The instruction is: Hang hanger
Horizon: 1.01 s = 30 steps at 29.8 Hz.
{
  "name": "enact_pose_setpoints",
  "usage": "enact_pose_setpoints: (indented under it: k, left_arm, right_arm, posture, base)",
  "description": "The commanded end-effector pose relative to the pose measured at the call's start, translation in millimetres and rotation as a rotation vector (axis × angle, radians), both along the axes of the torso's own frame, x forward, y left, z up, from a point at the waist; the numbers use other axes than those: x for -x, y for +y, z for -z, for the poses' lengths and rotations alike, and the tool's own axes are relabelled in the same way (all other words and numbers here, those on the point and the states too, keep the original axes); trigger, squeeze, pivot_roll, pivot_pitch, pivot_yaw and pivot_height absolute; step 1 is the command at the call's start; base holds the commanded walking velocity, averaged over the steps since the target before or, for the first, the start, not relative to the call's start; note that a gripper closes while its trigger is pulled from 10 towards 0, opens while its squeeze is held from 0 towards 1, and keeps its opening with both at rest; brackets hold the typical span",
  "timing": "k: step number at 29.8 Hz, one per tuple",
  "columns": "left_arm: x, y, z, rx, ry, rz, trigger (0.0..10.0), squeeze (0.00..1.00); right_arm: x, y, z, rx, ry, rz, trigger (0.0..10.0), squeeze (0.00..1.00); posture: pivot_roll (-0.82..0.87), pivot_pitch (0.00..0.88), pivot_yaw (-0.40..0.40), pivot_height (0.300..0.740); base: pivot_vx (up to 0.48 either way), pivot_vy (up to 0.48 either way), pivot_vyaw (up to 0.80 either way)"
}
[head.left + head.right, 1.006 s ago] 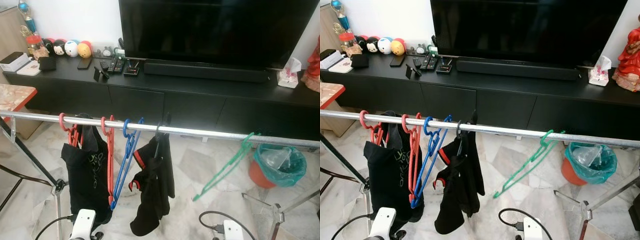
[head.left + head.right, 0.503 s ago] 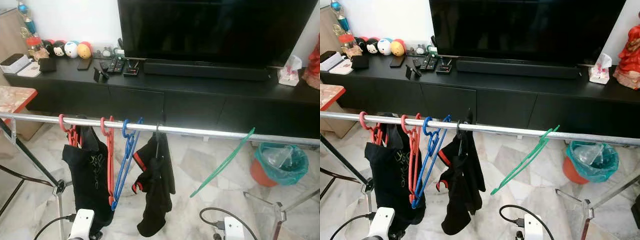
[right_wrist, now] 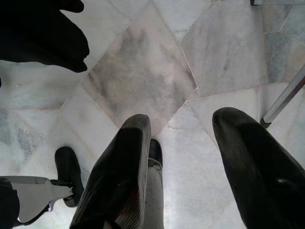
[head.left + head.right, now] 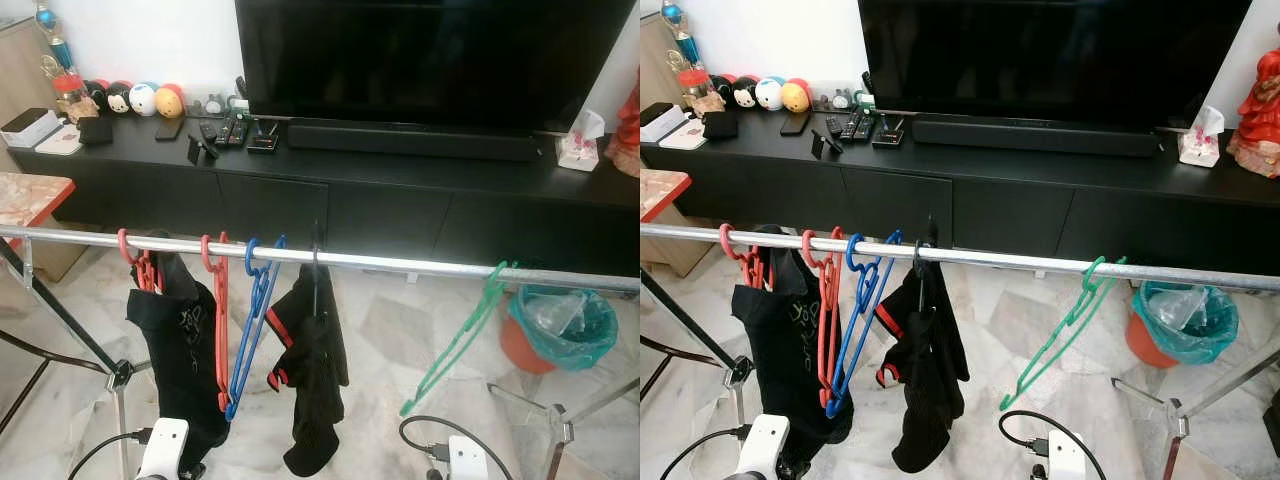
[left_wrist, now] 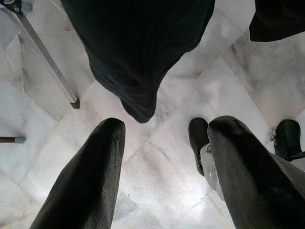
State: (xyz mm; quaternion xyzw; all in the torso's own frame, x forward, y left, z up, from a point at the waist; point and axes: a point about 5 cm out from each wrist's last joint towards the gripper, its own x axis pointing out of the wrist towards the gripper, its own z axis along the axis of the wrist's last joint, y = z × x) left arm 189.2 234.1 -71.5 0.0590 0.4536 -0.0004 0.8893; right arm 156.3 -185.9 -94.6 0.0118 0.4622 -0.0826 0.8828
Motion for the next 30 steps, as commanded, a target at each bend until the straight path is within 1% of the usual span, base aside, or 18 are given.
enact_pose_setpoints:
  k: [1, 11, 30]
  left_arm:
    - [1.7, 3.2, 0.1, -0.006, 0.006, -0.007, 10.0, 0.00]
    - [1.9, 3.5, 0.1, -0.003, 0.005, -0.013, 10.0, 0.00]
    - [2.3, 3.9, 0.2, -0.004, 0.005, -0.013, 10.0, 0.00]
  right_arm:
    - [1.7, -0.9, 0.5, -0.002, 0.000, 0.014, 10.0, 0.00]
    - [2.0, -1.9, 0.5, 0.000, 0.000, 0.017, 10.0, 0.00]
    - [1.9, 0.5, 0.7, 0.000, 0.001, 0.008, 10.0, 0.00]
  posture:
    - [0.02, 0.002, 0.032, 0.740]
    - [0.02, 0.002, 0.031, 0.740]
    - [0.02, 0.000, 0.031, 0.740]
  base:
    - [0.000, 0.000, 0.00]
    - [0.000, 0.000, 0.00]
    - [-0.294, 0.000, 0.00]
